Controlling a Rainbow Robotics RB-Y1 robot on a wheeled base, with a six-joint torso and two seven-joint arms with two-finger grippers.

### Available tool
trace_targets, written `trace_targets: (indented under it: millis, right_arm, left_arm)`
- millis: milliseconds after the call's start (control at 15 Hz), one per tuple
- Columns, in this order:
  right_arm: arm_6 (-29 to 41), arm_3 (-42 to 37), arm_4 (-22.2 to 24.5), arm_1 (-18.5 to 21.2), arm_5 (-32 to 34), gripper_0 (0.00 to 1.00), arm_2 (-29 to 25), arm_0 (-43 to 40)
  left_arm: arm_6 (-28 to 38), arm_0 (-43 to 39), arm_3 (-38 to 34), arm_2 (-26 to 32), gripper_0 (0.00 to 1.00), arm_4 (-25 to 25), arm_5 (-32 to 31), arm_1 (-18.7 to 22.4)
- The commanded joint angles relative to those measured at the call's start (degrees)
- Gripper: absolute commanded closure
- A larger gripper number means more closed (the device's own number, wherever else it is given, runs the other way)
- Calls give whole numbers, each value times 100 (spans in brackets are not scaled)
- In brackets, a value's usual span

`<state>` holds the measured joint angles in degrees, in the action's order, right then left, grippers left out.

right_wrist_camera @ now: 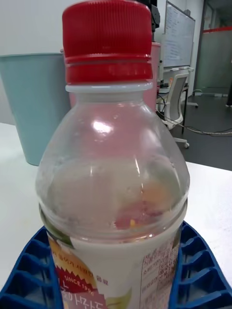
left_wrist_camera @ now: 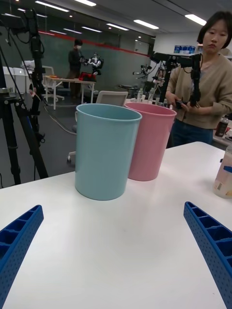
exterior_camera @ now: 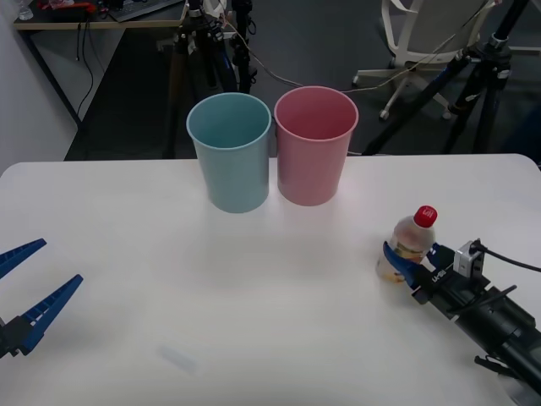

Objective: Grasp the object on the table and drop it into the matching bin: aluminum can to the light blue bin, PET bottle to the pink bin.

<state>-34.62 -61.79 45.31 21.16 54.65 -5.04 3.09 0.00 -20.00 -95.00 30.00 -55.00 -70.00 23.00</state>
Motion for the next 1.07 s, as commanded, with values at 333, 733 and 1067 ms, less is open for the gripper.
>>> trace_targets:
  millis: [333, 733, 1067]
  right_arm:
    - [26, 0, 5, 64, 177, 100, 3, -19]
    - [167, -923, -66, 442, 177, 100, 21, -801]
    - [307, -2487, -936, 1268, -711, 100, 601, -1707]
  left_arm:
    - [0, 0, 0, 0, 0, 0, 0, 0]
    - [0, 0, 0, 0, 0, 0, 0, 0]
    - [0, 0, 0, 0, 0, 0, 0, 0]
